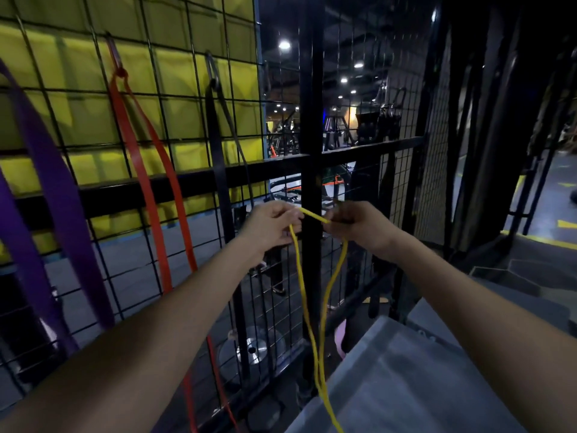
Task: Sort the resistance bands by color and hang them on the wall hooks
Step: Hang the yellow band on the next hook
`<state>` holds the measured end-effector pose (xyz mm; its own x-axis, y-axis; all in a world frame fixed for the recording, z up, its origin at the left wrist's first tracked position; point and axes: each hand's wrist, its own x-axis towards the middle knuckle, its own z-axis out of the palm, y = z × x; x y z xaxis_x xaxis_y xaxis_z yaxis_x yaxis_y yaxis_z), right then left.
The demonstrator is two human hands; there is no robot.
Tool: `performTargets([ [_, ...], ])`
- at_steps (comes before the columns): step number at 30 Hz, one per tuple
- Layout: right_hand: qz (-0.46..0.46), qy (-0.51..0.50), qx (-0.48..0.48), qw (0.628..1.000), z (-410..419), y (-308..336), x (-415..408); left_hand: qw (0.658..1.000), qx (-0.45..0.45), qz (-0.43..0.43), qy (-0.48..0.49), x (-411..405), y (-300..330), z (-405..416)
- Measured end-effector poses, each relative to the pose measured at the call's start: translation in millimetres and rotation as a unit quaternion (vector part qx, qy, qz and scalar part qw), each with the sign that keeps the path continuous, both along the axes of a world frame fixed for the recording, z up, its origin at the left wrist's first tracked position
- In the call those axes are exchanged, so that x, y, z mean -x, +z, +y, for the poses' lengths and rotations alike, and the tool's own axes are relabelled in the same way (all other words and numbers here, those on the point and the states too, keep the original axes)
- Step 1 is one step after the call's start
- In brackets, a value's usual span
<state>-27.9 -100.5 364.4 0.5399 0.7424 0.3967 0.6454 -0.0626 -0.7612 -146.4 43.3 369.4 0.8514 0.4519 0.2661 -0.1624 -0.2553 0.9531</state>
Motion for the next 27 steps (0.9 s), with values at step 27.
performTargets([
  [27, 0.044, 0.093, -0.192, 0.976, 142.5, 137.7, -101.9, 0.91, -0.336, -0.038, 0.241, -89.8, 165.0, 75.0],
])
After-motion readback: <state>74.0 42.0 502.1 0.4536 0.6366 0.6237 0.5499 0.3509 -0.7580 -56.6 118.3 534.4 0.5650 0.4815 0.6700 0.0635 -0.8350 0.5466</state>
